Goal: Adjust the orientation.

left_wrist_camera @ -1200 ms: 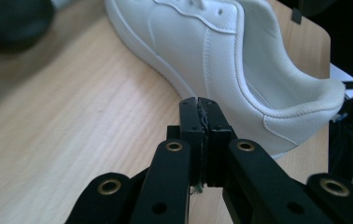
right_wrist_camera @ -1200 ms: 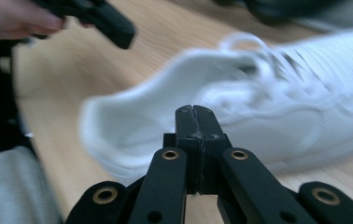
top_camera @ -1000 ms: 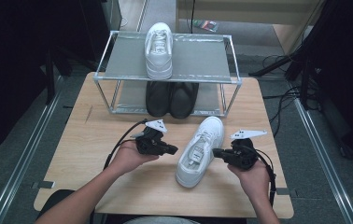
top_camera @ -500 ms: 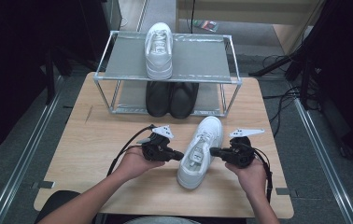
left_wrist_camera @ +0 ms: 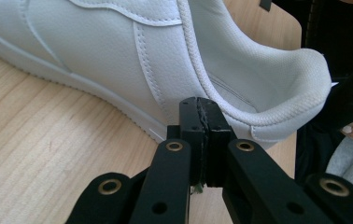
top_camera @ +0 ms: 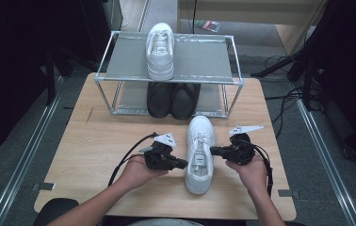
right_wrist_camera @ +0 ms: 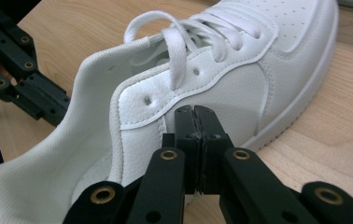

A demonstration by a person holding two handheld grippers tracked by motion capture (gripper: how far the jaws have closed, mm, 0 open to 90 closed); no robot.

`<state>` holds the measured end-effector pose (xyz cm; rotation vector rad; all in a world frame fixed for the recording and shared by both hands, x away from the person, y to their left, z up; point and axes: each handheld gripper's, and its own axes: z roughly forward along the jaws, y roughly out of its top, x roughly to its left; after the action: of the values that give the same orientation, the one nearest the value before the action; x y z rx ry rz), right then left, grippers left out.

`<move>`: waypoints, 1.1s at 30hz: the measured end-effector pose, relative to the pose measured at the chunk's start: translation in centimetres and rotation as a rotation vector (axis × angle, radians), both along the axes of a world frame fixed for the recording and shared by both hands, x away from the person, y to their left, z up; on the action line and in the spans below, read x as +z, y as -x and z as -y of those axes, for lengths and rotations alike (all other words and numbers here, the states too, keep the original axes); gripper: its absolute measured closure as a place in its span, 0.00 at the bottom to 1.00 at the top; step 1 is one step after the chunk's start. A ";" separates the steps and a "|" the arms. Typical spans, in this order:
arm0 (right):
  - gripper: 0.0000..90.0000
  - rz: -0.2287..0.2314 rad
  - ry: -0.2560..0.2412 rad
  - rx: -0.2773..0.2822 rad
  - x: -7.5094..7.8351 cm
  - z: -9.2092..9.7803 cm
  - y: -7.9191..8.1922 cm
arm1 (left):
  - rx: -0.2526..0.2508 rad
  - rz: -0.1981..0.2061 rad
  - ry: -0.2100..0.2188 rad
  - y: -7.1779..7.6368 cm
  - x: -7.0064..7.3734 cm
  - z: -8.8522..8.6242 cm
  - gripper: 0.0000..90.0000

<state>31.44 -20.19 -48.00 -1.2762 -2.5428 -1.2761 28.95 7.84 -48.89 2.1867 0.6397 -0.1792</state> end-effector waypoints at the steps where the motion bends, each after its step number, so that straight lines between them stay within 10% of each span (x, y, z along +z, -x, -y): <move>1: 1.00 -0.001 0.000 -0.001 0.0 0.0 -0.1 | -0.001 -0.001 -0.002 0.1 0.0 0.1 1.00; 25: 0.94 0.020 0.012 -0.127 0.2 1.1 0.6 | -0.112 -0.005 0.013 1.0 -0.2 3.2 0.96; 33: 0.83 0.131 -0.046 -0.146 2.0 1.3 3.0 | -0.097 0.010 -0.021 0.4 1.0 1.2 0.84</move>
<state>28.48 -21.52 -45.95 -1.4390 -2.5287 -1.4840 28.57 6.64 -47.92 2.2389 0.5321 -0.2137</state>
